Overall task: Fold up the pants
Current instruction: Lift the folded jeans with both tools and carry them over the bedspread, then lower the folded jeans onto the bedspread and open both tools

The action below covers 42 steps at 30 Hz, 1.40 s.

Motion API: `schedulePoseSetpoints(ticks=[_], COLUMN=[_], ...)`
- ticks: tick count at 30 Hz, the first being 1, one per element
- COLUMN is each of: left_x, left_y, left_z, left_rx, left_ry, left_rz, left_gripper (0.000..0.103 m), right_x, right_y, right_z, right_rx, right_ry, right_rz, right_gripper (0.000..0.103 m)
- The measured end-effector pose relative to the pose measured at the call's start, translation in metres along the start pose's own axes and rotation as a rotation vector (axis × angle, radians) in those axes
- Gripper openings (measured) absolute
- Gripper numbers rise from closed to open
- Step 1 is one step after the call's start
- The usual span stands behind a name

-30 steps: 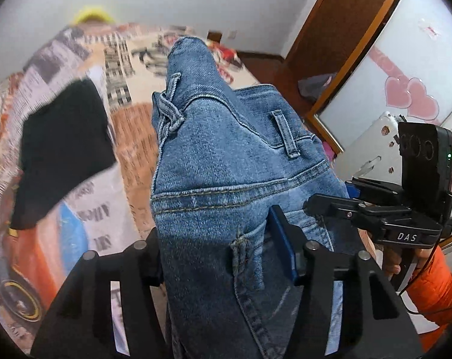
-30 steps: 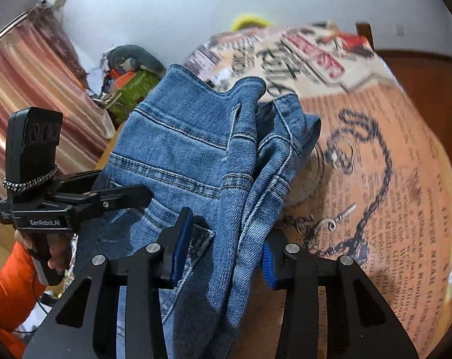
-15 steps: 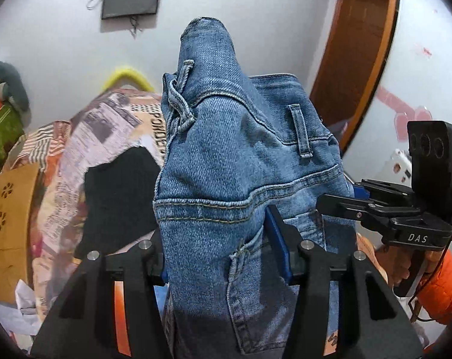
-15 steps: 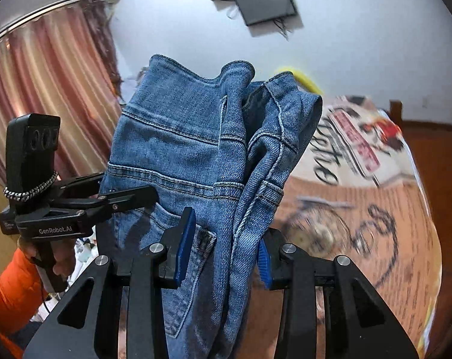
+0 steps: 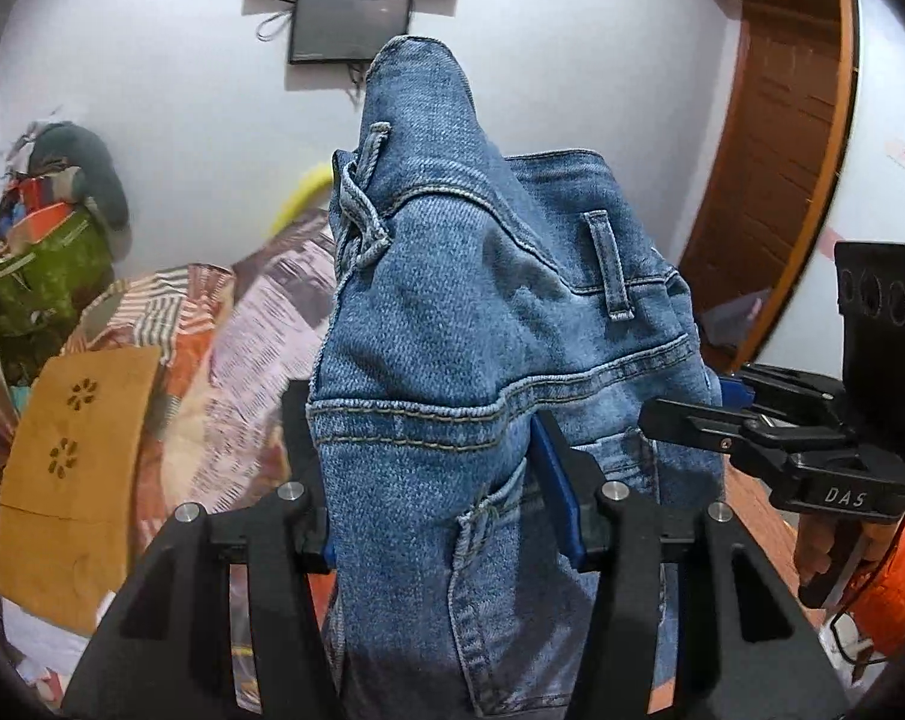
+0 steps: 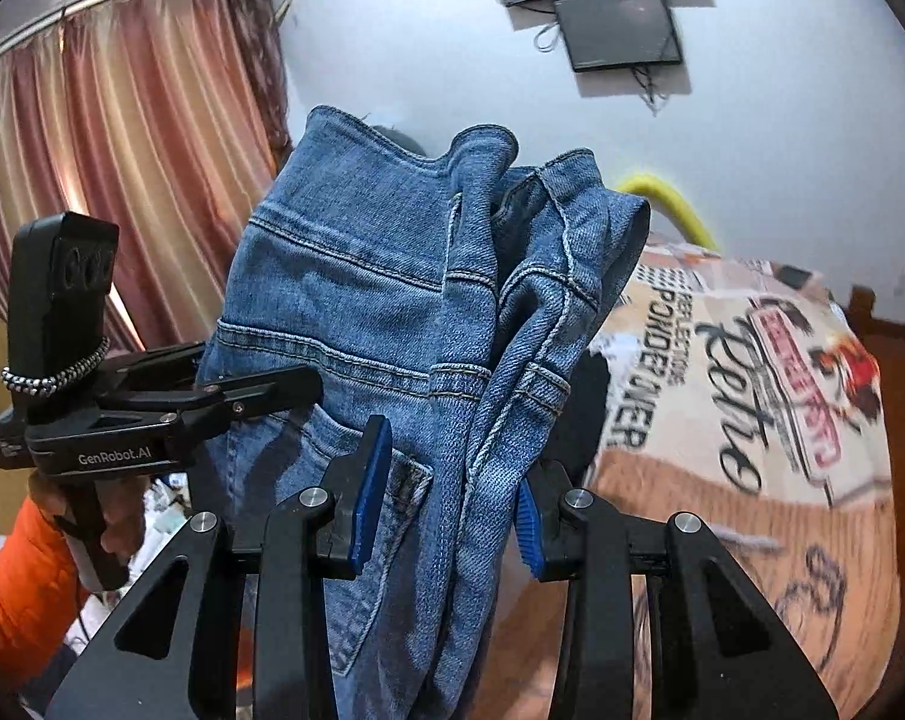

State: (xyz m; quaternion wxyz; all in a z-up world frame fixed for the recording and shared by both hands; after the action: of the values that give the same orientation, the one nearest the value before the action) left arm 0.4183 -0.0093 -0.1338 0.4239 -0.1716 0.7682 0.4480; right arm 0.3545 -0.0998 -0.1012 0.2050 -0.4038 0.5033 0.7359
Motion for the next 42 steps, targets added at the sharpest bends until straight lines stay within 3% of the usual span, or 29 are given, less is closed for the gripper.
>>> schedulePoseSetpoints(ticks=[7, 15, 21, 25, 34, 38, 42], left_x=[-0.026, -0.039, -0.021, 0.011, 0.058, 0.055, 0.048], left_y=[-0.027, -0.078, -0.126, -0.167, -0.219, -0.211, -0.184], left_z=[0.055, 0.117, 0.143, 0.161, 0.186, 0.187, 0.176], left_rx=[-0.006, 0.018, 0.024, 0.041, -0.079, -0.080, -0.175], left_ry=[0.040, 0.099, 0.137, 0.210, 0.233, 0.217, 0.127], left_rz=[-0.034, -0.008, 0.044, 0.104, 0.244, 0.233, 0.225], left_gripper=[0.052, 0.052, 0.052, 0.052, 0.052, 0.052, 0.051], right_x=[-0.035, -0.050, -0.037, -0.017, 0.026, 0.036, 0.035], right_y=[-0.043, -0.096, -0.143, -0.174, -0.207, -0.201, -0.187], right_z=[0.006, 0.000, -0.018, -0.033, -0.053, -0.057, -0.059], right_rx=[0.015, 0.028, 0.042, 0.057, 0.123, 0.125, 0.142], right_ry=[0.043, 0.048, 0.001, -0.048, -0.047, -0.037, -0.029], right_rz=[-0.006, 0.017, 0.083, 0.145, 0.258, 0.270, 0.254], right_gripper=[0.034, 0.034, 0.034, 0.034, 0.036, 0.036, 0.036])
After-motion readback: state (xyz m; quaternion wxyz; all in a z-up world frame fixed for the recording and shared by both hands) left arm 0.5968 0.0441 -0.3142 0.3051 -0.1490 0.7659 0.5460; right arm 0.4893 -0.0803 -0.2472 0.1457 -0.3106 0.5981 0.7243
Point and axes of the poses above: each gripper's, at about its wrist camera, not at the fingertips, and y roughly against the way its jaws point, z to its left, x to its underside, the point moved 6 cm from there along -y, roughly the way its jaws point, and after that the axes turned 12 degrees about x, right-handed, at the moved point
